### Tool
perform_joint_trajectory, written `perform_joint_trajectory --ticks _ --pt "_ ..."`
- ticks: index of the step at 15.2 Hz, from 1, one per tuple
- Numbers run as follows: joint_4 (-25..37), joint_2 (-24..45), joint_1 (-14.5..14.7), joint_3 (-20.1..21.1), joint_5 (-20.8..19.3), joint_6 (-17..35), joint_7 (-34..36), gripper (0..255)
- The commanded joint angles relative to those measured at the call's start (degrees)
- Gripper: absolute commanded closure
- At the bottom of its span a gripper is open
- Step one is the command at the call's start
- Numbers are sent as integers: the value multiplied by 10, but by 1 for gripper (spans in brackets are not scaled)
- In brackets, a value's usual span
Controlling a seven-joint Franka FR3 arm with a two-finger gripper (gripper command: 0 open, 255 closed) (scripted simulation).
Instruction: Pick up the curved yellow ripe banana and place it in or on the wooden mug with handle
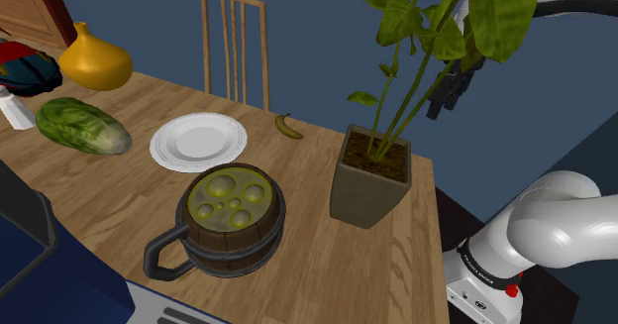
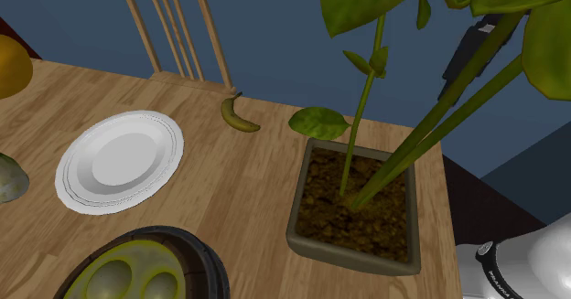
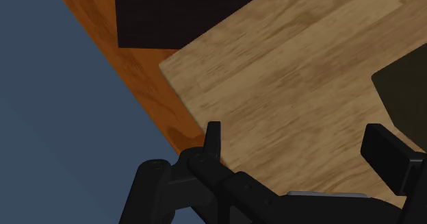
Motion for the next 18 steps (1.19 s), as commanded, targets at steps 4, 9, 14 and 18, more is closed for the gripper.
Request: perform_joint_trajectory --ticks 4,9,14,18 --pt "6 47 9 22 14 49 21 0" --pt "32 134 22 57 30 124 56 0" --pt "77 228 31 89 32 189 92 0" --pt "126 308 37 112 23 230 124 0"
